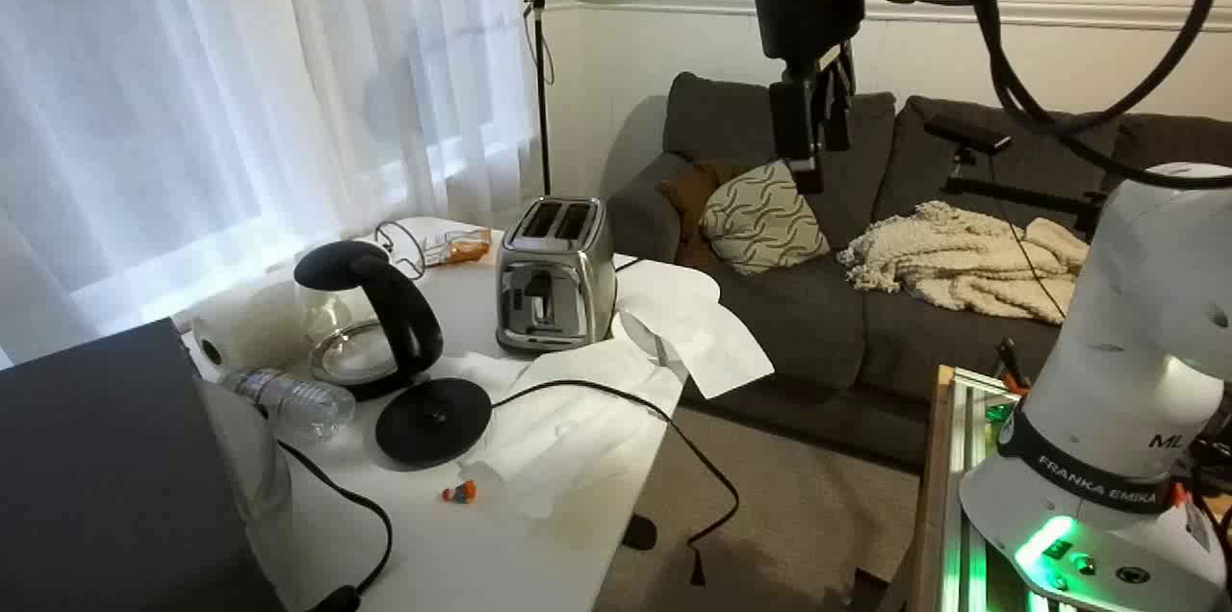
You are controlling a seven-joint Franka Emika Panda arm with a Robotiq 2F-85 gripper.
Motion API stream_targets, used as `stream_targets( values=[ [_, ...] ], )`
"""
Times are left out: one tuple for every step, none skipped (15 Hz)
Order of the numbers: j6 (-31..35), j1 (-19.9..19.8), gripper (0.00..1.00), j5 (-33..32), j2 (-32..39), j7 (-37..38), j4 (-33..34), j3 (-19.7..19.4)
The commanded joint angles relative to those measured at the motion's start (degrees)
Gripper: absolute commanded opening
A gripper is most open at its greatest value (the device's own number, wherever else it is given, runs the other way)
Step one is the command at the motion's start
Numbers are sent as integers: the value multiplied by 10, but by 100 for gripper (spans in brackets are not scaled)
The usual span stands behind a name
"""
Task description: Move the orange object to the left
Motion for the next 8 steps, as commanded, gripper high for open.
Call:
stream_targets(
  values=[
    [-1, 12, 100, -4, 2, 6, 1, -9],
    [-1, 12, 100, -4, 2, 6, 1, -9],
    [-1, 12, 100, -4, 2, 6, 1, -9],
    [-1, 12, 100, -4, 2, 6, 1, -9],
    [-1, 12, 100, -4, 2, 6, 1, -9],
    [-1, 12, 100, -4, 2, 6, 1, -9],
    [-1, 12, 100, -4, 2, 6, 1, -9],
    [4, 21, 100, -10, 20, -12, 7, -4]
  ],
)
